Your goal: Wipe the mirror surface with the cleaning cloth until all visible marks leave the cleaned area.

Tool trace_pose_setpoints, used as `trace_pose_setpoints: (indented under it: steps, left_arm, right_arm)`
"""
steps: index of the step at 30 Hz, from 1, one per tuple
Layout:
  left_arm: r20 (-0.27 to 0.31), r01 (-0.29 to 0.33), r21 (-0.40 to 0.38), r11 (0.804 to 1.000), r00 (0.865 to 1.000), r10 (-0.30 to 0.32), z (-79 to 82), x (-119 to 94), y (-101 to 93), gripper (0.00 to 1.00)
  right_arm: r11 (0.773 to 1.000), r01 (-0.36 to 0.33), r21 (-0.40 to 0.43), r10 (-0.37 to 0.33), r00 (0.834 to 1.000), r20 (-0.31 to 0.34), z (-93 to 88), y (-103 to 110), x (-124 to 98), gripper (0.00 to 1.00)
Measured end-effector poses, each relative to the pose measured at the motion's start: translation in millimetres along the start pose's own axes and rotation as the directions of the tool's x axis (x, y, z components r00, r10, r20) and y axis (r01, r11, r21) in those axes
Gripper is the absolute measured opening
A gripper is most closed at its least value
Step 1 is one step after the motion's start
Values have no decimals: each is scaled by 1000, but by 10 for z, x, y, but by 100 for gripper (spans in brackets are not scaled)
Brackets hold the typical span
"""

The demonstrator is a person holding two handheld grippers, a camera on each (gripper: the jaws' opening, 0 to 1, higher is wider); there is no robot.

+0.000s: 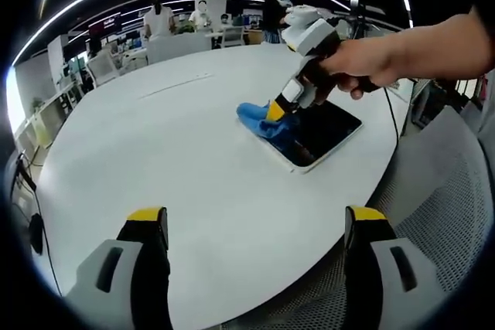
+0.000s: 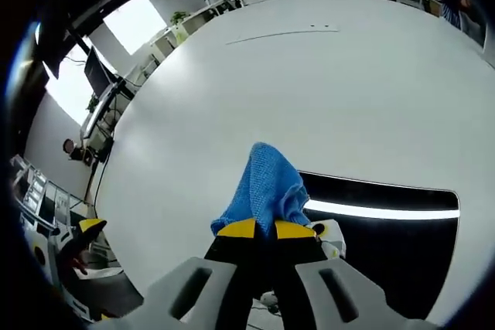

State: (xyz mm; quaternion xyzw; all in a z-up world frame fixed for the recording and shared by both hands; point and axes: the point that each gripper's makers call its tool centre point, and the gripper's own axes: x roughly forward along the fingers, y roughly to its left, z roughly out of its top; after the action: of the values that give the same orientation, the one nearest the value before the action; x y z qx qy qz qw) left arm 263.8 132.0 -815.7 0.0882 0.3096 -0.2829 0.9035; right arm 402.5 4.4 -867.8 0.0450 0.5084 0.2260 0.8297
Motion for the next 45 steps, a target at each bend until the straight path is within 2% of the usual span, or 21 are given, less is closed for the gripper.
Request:
trace_pose_setpoints:
  steps: [6,8,12,20,24,27,35,45]
  left_arm:
    - [0,-7,-1,1000,1000,7,-5,2,17,94]
    - [2,-5,0,1000,1000,5,-4,1,15,94]
    - [1,-6,0,1000,1000,6,-8,3,19,94]
    - [-6,-4,1,1000,1000,4,-23,6,7,94]
    - [-8,-6,2,1000,1000,6,-28,10,6,94]
    - [-10,-7,4,1000,1000,7,-31,11,9,94]
    - [-12,-12,5,1000,1000,12,-35,14,23,94]
    - [-16,-14,9,1000,1000,14,-35,15,34,93]
  right_arm:
    - [999,10,-44,-9,1000,11,80,-8,53,1]
    - [993,-3,-114,8,999,38,144,4,79,1]
    - [998,-18,-53,20,999,26,167,-17,88,1]
    - [997,-19,-70,22,999,46,194,-24,71,1]
    - [998,-26,-51,28,999,43,205,-28,66,1]
    - [996,-19,-85,24,999,49,193,-18,64,1]
    - [995,-26,-91,30,999,45,200,-38,58,1]
    - [994,-10,-105,14,999,42,201,-150,32,1]
